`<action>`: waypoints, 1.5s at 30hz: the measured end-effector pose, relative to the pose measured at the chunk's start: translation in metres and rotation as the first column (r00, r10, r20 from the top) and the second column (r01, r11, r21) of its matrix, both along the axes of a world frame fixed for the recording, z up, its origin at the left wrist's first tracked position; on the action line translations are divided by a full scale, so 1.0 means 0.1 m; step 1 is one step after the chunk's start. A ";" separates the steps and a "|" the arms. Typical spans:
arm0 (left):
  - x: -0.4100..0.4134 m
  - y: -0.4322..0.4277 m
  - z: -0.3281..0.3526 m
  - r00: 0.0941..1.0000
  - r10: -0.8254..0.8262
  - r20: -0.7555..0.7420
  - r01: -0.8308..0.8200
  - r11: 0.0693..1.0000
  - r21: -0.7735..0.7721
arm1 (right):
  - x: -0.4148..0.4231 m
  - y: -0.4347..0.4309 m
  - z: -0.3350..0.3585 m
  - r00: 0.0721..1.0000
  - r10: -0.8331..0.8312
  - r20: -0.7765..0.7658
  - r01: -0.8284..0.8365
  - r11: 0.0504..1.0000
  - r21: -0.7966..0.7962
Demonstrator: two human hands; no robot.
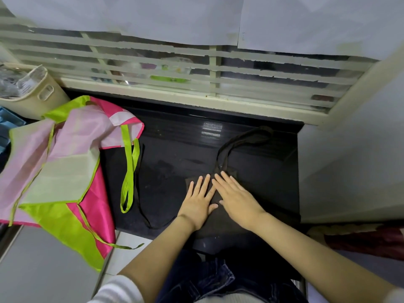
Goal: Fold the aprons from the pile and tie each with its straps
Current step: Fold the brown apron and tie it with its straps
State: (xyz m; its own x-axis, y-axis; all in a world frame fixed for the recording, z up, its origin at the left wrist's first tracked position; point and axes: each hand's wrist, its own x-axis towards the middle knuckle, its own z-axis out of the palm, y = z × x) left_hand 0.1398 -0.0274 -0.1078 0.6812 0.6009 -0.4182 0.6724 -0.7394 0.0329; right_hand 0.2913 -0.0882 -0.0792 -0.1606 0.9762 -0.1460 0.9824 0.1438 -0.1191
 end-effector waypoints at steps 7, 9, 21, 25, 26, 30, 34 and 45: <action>-0.36 -0.14 -0.03 0.998 0.010 0.069 -0.013 0.999 0.047 | 0.10 0.04 -0.12 0.996 0.059 0.062 -0.038 0.953 -0.299; -0.39 -0.15 0.00 0.998 -0.042 0.056 0.040 0.999 0.026 | 0.09 0.07 -0.08 0.997 0.051 0.057 -0.029 0.941 -0.336; -0.25 -0.28 0.19 0.971 -0.238 0.019 0.232 0.958 0.168 | 0.06 -0.63 -0.10 0.987 0.159 -0.008 -0.153 0.930 -0.336; -0.39 -0.50 0.09 0.980 -0.196 0.036 0.194 0.979 0.064 | 0.09 -0.62 -0.10 0.990 0.114 -0.078 -0.134 0.934 -0.332; -0.44 -0.53 0.07 0.981 -0.194 -0.004 0.194 0.981 0.022 | 0.09 -0.63 -0.11 0.990 0.109 -0.087 -0.132 0.935 -0.330; -0.53 -0.54 0.03 0.983 -0.181 -0.008 0.180 0.982 -0.050 | 0.08 -0.64 -0.11 0.991 0.081 -0.109 -0.113 0.938 -0.328; -0.52 -0.55 0.04 0.986 -0.169 0.005 0.169 0.985 -0.042 | 0.00 -0.65 -0.12 0.996 0.029 -0.086 -0.053 0.955 -0.291; -0.64 -0.47 0.16 0.757 0.439 0.484 -0.128 0.826 -0.549 | 0.37 -0.48 0.17 0.814 -0.333 -0.476 0.015 0.831 -0.556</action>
State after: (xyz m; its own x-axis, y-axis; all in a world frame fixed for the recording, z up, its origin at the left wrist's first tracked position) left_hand 0.0763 -0.0744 -0.0915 0.7069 0.6474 -0.2851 0.5822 -0.3036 0.7542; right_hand 0.3281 -0.1366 -0.0622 -0.2011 0.7997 -0.5658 0.7324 -0.2607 -0.6289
